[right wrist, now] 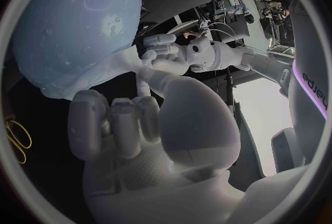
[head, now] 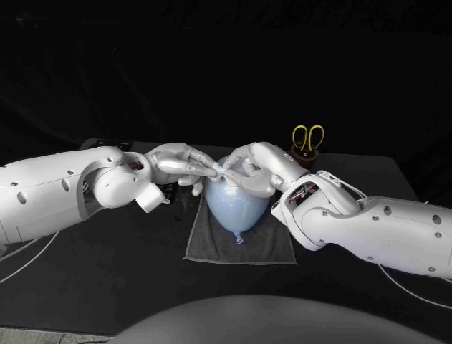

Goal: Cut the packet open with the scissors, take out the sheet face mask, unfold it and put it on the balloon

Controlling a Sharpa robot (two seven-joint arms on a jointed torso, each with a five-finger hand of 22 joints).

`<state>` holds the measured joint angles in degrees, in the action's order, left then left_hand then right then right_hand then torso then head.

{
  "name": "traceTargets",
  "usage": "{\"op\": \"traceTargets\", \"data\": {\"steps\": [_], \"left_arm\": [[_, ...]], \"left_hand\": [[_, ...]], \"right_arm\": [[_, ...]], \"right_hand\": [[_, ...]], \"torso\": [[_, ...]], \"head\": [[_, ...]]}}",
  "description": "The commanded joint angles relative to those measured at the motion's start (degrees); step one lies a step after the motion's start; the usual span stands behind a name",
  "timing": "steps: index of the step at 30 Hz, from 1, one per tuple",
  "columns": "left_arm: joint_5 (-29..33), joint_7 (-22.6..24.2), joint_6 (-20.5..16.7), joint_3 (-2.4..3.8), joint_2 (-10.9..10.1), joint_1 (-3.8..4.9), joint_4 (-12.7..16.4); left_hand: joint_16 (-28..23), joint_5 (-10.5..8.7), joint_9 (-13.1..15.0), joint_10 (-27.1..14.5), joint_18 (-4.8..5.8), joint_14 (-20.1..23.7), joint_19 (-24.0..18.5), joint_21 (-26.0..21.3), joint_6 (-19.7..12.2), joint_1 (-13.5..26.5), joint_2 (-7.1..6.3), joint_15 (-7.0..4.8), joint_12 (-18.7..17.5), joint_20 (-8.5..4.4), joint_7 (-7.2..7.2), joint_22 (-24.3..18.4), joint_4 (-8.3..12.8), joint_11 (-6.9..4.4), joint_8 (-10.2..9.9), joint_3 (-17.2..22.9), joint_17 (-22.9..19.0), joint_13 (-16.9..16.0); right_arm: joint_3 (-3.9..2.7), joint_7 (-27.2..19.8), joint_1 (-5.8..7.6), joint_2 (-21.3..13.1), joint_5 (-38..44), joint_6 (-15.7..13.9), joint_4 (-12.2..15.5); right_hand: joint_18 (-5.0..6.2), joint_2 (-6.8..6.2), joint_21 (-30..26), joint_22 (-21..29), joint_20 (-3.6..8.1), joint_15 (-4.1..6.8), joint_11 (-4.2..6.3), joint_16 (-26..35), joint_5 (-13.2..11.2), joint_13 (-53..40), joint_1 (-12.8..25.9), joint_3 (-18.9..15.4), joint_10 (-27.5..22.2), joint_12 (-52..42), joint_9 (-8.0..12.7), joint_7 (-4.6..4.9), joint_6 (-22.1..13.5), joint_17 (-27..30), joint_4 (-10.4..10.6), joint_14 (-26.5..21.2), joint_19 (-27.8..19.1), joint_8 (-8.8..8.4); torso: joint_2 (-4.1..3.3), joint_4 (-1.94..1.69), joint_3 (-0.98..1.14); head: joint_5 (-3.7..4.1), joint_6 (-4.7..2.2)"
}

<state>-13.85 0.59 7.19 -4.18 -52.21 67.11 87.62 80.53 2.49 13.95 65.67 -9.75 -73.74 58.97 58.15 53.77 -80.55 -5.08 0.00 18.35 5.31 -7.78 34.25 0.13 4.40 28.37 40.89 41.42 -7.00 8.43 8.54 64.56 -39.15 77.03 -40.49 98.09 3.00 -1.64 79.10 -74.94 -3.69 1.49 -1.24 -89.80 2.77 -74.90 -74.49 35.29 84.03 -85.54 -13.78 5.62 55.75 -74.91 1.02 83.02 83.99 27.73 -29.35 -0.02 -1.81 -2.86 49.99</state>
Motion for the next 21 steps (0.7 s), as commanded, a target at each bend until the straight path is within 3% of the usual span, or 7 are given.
{"op": "traceTargets", "data": {"steps": [1,10,21], "left_arm": [[-1.2,0.5,-3.1,0.04,0.0,0.01,0.1],[-2.4,0.6,-5.3,0.04,-0.2,0.00,0.2],[-2.7,0.3,-5.1,0.03,-0.3,0.00,0.3]], "left_hand": [[0.2,0.32,1.5,0.8,-0.76,-0.6,0.2,0.8,0.8,1.1,-0.22,-0.17,0.5,-0.33,0.01,0.7,0.6,-0.45,0.4,1.4,0.3,-0.2],[0.2,0.39,3.5,1.2,-0.58,-1.3,0.4,3.6,1.4,5.5,-1.65,-0.57,1.9,-0.76,0.30,3.2,4.4,-0.75,1.1,7.4,0.9,-1.6],[0.0,0.39,4.2,1.3,-0.60,-1.3,0.2,3.9,1.6,6.7,-1.73,-0.62,2.3,-0.79,0.35,3.3,5.0,-0.83,1.3,8.3,0.6,-1.9]], "right_arm": [[-0.05,-1.4,0.02,-0.3,-2.1,0.0,0.3],[-0.05,-2.3,0.02,-1.4,-4.4,-0.2,0.8],[-0.05,-2.3,0.02,-2.1,-5.8,-0.2,0.7]], "right_hand": [[-0.78,0.28,0.2,-12.1,0.36,1.27,0.25,-0.2,0.0,-10.7,0.3,0.4,2.9,-0.2,-0.3,-0.11,0.2,-15.1,-0.1,7.0,2.5,0.48],[-0.80,0.30,0.3,-12.1,0.37,1.28,0.27,-0.2,0.0,-10.7,0.5,0.7,2.9,-0.3,-0.4,-0.14,0.2,-15.1,-0.2,7.0,2.5,0.63],[-0.80,0.41,0.3,-12.1,0.39,1.30,0.28,-0.2,0.0,-10.8,0.7,1.1,3.0,-0.3,-0.4,-0.16,0.2,-15.1,-0.3,7.0,2.5,0.83]], "torso": [[0.01,-0.01,0.01],[0.01,0.02,0.00],[-0.02,-0.02,0.02]], "head": [[-0.02,0.01],[-0.08,0.01],[-0.10,0.01]]}}
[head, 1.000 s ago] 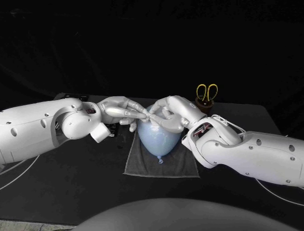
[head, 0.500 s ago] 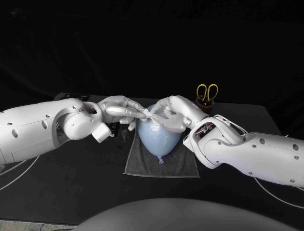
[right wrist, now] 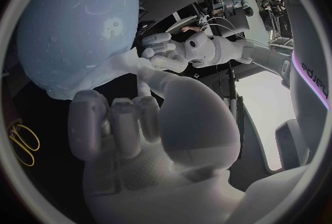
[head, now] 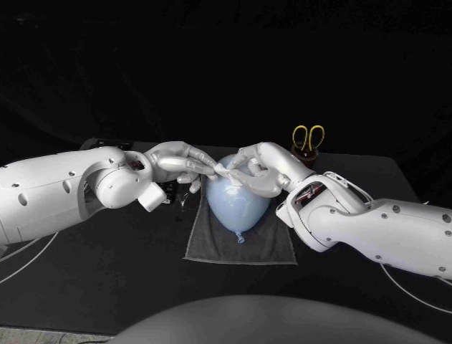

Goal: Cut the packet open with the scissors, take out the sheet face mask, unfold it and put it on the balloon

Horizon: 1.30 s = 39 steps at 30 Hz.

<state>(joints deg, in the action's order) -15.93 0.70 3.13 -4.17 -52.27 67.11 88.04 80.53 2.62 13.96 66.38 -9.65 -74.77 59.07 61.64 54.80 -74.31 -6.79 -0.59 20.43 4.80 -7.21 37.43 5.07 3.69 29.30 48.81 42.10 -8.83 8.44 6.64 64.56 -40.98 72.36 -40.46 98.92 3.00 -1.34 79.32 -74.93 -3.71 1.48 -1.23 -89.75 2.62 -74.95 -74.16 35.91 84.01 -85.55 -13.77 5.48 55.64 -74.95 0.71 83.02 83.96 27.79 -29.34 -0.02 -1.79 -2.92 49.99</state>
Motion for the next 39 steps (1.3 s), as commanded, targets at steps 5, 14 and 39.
{"op": "traceTargets", "data": {"steps": [5,14,39], "left_arm": [[-0.8,0.2,-1.0,0.02,-0.3,0.00,-0.1],[-1.0,0.3,-1.1,0.02,-0.3,0.00,0.0],[-4.9,-1.9,-1.5,0.01,0.1,-0.03,1.6]], "left_hand": [[0.0,0.27,4.4,0.5,-0.71,-0.3,0.0,0.5,0.5,0.8,0.04,-0.05,0.3,-0.31,-0.16,0.1,0.3,-0.16,0.5,0.7,-0.1,-0.2],[0.0,0.28,4.6,0.5,-0.73,-0.3,-0.1,0.6,0.5,1.1,0.05,-0.09,0.4,-0.34,-0.12,0.2,0.6,-0.18,0.6,1.0,-0.1,-0.3],[-0.1,0.16,3.8,-6.2,-0.95,1.9,-2.4,-3.9,-6.7,8.3,-5.72,2.43,2.4,2.36,-2.59,-3.8,-3.0,2.25,-3.9,-16.0,-1.8,-1.8]], "right_arm": [[-0.06,-0.5,0.03,-0.7,-1.7,-0.5,-0.1],[-0.07,-0.7,0.03,-1.0,-2.5,-0.5,-0.1],[-0.17,-6.3,0.04,-0.1,-9.2,-4.8,-0.3]], "right_hand": [[-0.82,0.15,0.2,-12.2,0.41,1.31,0.28,-0.2,0.2,-10.8,0.4,0.5,3.0,-0.3,-0.5,-0.02,0.3,-15.0,0.0,7.0,2.6,0.81],[-0.82,0.23,0.2,-12.2,0.42,1.31,0.29,-0.2,0.2,-10.8,0.6,0.7,3.0,-0.3,-0.5,-0.03,0.3,-15.0,-0.1,7.0,2.6,0.90],[-0.87,0.30,0.5,-12.3,0.44,1.32,0.29,-0.2,0.2,-10.8,0.8,0.9,3.0,-0.3,-0.6,-0.03,0.2,-15.0,-0.2,7.0,2.7,1.04]], "torso": [[-0.03,0.00,-0.01],[0.02,-0.04,-0.03],[0.00,-0.06,-0.03]], "head": [[-0.06,0.01],[-0.06,0.01],[0.14,0.01]]}}
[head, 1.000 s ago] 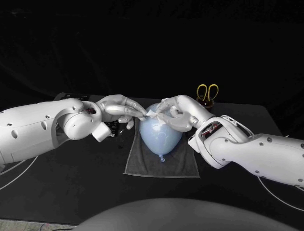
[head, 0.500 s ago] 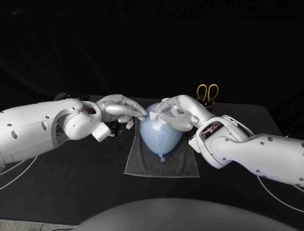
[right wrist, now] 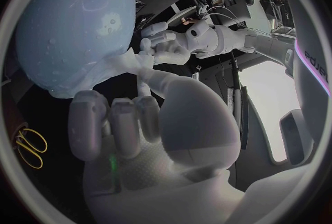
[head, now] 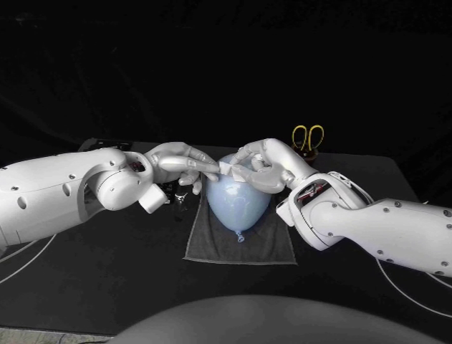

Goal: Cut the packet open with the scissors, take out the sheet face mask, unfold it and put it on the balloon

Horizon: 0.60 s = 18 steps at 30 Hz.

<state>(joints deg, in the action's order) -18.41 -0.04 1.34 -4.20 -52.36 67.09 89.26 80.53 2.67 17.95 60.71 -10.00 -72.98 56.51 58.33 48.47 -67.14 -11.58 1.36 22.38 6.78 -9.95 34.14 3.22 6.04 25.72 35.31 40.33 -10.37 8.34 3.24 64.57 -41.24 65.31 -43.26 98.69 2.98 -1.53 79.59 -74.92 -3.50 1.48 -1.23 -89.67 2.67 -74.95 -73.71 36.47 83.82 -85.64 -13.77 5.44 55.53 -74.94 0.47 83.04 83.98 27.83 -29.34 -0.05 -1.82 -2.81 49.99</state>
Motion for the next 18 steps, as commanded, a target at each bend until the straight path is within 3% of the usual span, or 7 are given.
{"op": "traceTargets", "data": {"steps": [1,5,14,18], "left_arm": [[-2.6,-1.3,0.3,0.04,0.2,-0.01,0.5],[-3.0,-1.5,-0.1,0.04,0.4,-0.03,0.8],[0.4,1.2,-0.5,0.04,1.0,-0.06,1.1],[2.1,3.0,-0.7,0.04,1.2,-0.06,1.3]], "left_hand": [[0.0,0.15,-0.3,-0.6,-0.62,0.2,0.4,-0.9,-0.3,1.0,-0.97,0.46,0.7,0.35,0.16,-0.7,-1.5,-0.26,-0.4,-3.3,-0.1,-0.3],[0.2,0.10,-0.9,-1.0,-0.60,0.2,1.1,-1.9,-1.1,1.7,-1.85,0.38,1.8,0.27,0.20,-1.5,-3.7,-0.22,-1.4,-7.2,0.2,-0.8],[0.7,0.07,-2.0,-0.8,-0.61,-0.3,2.2,-3.1,-1.7,-0.4,-1.30,-0.18,5.7,-0.20,0.85,-2.5,-7.0,-0.90,-2.7,-12.1,1.6,-2.8],[0.8,0.09,-2.2,-1.4,-0.59,-0.3,2.5,-3.5,-0.6,-2.2,-0.38,-0.63,7.6,-0.59,1.43,-2.8,-8.2,-1.50,-2.5,-13.3,1.8,-3.9]], "right_arm": [[-0.09,-3.1,0.02,0.2,-2.3,-2.1,-0.1],[-0.13,-3.4,0.04,0.4,-2.7,-1.9,-0.1],[-0.15,-2.6,0.11,0.7,-2.7,0.5,-0.4],[-0.15,-2.0,0.13,0.8,-2.5,1.4,-0.5]], "right_hand": [[-0.85,0.49,0.2,-12.3,0.23,1.32,0.29,-0.3,0.1,-10.9,0.3,0.4,3.2,-0.3,-0.6,0.01,0.3,-15.1,0.1,7.0,2.6,1.01],[-0.85,0.49,0.2,-12.3,0.23,1.32,0.29,-0.3,0.1,-10.9,0.3,0.4,3.2,-0.3,-0.6,0.01,0.3,-15.1,0.1,7.0,2.6,1.01],[-0.83,0.49,0.1,-12.2,0.24,1.33,0.29,-0.3,0.1,-10.8,0.4,0.4,3.2,-0.2,-0.6,0.01,0.3,-15.1,0.1,7.0,2.6,1.04],[-0.83,0.49,0.1,-12.2,0.24,1.33,0.29,-0.3,0.1,-10.8,0.4,0.4,3.2,-0.2,-0.6,0.01,0.3,-15.1,0.1,7.0,2.6,1.04]], "torso": [[-0.01,-0.03,-0.02],[-0.01,0.01,-0.03],[0.02,0.03,-0.05],[-0.03,0.03,0.01]], "head": [[0.05,-0.02],[-0.01,-0.20],[-0.13,-0.51],[-0.16,-0.65]]}}
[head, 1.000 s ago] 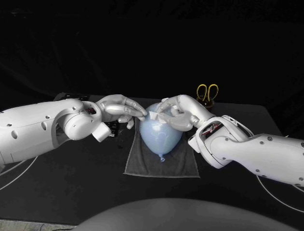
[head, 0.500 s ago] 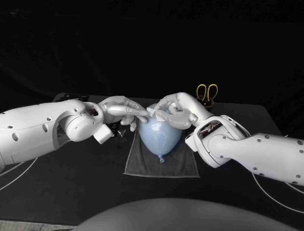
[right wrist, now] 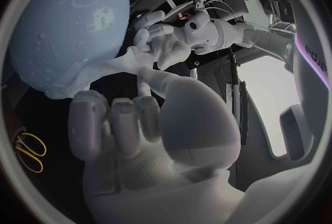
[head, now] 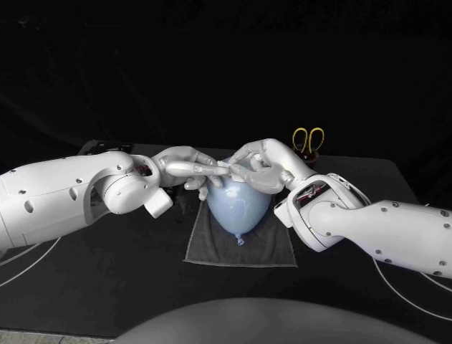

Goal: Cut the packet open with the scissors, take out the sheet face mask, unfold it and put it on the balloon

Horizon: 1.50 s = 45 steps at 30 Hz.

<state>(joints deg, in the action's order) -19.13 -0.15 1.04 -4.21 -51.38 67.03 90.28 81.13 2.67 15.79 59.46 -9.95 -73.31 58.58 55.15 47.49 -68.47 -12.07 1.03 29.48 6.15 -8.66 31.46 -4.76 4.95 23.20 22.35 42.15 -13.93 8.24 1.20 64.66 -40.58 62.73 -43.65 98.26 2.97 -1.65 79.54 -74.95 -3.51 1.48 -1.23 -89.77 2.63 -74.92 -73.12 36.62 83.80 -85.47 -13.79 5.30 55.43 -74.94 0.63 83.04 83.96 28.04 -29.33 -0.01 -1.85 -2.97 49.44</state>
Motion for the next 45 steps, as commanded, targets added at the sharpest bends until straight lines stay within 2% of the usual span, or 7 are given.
{"op": "traceTargets", "data": {"steps": [1,7,11,13,15,29,45], "left_arm": [[2.9,3.2,-0.4,0.06,0.3,-0.01,0.3],[4.9,5.5,-2.0,0.06,0.4,-0.01,0.4],[5.9,6.5,-3.3,0.06,0.4,-0.01,0.3],[6.1,6.7,-3.9,0.06,0.4,-0.01,0.2],[6.3,6.8,-4.4,0.06,0.3,-0.01,0.2],[5.3,5.6,-3.7,0.07,-0.2,-0.01,-0.2],[3.7,7.4,-6.0,0.07,-0.3,-0.02,0.0]], "left_hand": [[0.2,0.09,-0.1,-0.3,-0.65,0.1,0.4,-0.3,0.5,-1.1,0.24,-0.35,0.6,0.00,0.20,-0.1,-0.2,-0.46,0.0,-0.4,0.0,-0.4],[0.1,0.11,-0.3,-1.2,-0.63,0.3,0.5,-0.6,2.3,-4.1,3.28,-0.66,1.8,-0.29,0.76,-0.3,-0.9,-0.82,0.4,0.6,-0.4,-1.0],[0.0,0.11,0.0,-1.4,-0.66,0.4,0.7,-0.7,5.3,-7.9,8.09,-1.18,2.7,-0.66,1.84,-0.3,-0.9,-1.48,1.7,3.6,-0.5,-1.4],[0.0,0.11,0.1,-1.4,-0.67,0.4,0.7,-0.7,5.7,-8.7,8.91,-1.30,2.9,-0.77,2.02,-0.3,-0.8,-1.61,2.0,4.2,-0.5,-1.4],[0.1,0.12,0.6,-1.0,-0.65,0.2,0.9,-0.6,6.3,-10.3,11.34,-1.57,3.5,-1.08,2.07,-0.3,-0.5,-1.86,2.8,6.8,0.0,-1.6],[2.1,0.11,3.3,0.7,0.12,-3.2,3.7,3.0,7.5,-7.4,8.26,-2.40,9.1,-1.74,3.15,4.7,-1.2,-2.89,7.0,11.0,7.2,-4.1],[3.1,0.08,5.3,0.9,0.63,-4.1,5.3,5.4,7.5,-7.1,8.53,-3.02,12.1,-2.33,3.77,7.9,-1.4,-3.57,9.3,11.8,9.6,-5.5]], "right_arm": [[-0.05,0.1,0.05,0.1,0.1,1.8,-0.1],[-0.05,0.4,0.07,0.1,0.4,2.3,0.0],[-0.05,0.5,0.07,0.1,0.6,2.2,0.0],[-0.05,0.4,0.07,0.0,0.6,2.0,0.1],[-0.05,0.3,0.07,-0.1,0.7,1.8,0.1],[-0.07,1.0,0.07,-0.6,2.0,0.9,-0.5],[-0.08,1.7,0.12,-1.2,2.4,2.4,-0.7]], "right_hand": [[-0.82,0.61,0.1,-12.2,0.25,1.33,0.29,-0.2,0.1,-10.8,-0.2,0.3,3.2,-0.4,-0.6,0.15,0.4,-15.1,-0.1,7.0,2.6,0.83],[-0.81,0.60,0.1,-12.2,0.25,1.33,0.29,-0.2,0.1,-10.9,-0.2,0.3,3.2,-0.4,-0.6,0.15,0.4,-15.1,-0.1,7.0,2.6,0.85],[-0.81,0.60,0.1,-12.2,0.25,1.33,0.29,-0.2,0.1,-10.9,-0.2,0.3,3.2,-0.4,-0.6,0.15,0.4,-15.1,-0.1,7.0,2.6,0.85],[-0.81,0.60,0.1,-12.2,0.25,1.33,0.29,-0.2,0.1,-10.9,-0.2,0.3,3.2,-0.4,-0.6,0.15,0.4,-15.1,-0.1,7.0,2.6,0.85],[-0.81,0.60,0.1,-12.2,0.25,1.33,0.29,-0.2,0.1,-10.9,-0.2,0.3,3.2,-0.4,-0.6,0.15,0.4,-15.1,-0.1,7.0,2.6,0.85],[-0.84,0.57,0.3,-12.2,0.27,1.36,0.34,-0.2,0.1,-11.2,0.0,0.7,3.5,-0.8,-0.7,0.08,0.4,-15.1,-0.6,7.0,2.7,1.16],[-0.86,0.56,0.3,-12.3,0.28,1.37,0.35,-0.2,0.1,-11.3,0.0,0.8,3.5,-0.8,-0.8,0.07,0.4,-15.1,-0.7,7.0,2.7,1.28]], "torso": [[-0.04,-0.03,0.04],[-0.06,0.03,0.05],[-0.01,-0.01,0.06],[0.00,-0.03,0.07],[-0.03,-0.05,0.05],[-0.02,-0.07,0.01],[-0.05,-0.01,0.07]], "head": [[0.01,-0.10],[0.06,-0.04],[0.14,-0.01],[0.14,0.05],[0.14,0.09],[0.04,0.43],[-0.15,0.36]]}}
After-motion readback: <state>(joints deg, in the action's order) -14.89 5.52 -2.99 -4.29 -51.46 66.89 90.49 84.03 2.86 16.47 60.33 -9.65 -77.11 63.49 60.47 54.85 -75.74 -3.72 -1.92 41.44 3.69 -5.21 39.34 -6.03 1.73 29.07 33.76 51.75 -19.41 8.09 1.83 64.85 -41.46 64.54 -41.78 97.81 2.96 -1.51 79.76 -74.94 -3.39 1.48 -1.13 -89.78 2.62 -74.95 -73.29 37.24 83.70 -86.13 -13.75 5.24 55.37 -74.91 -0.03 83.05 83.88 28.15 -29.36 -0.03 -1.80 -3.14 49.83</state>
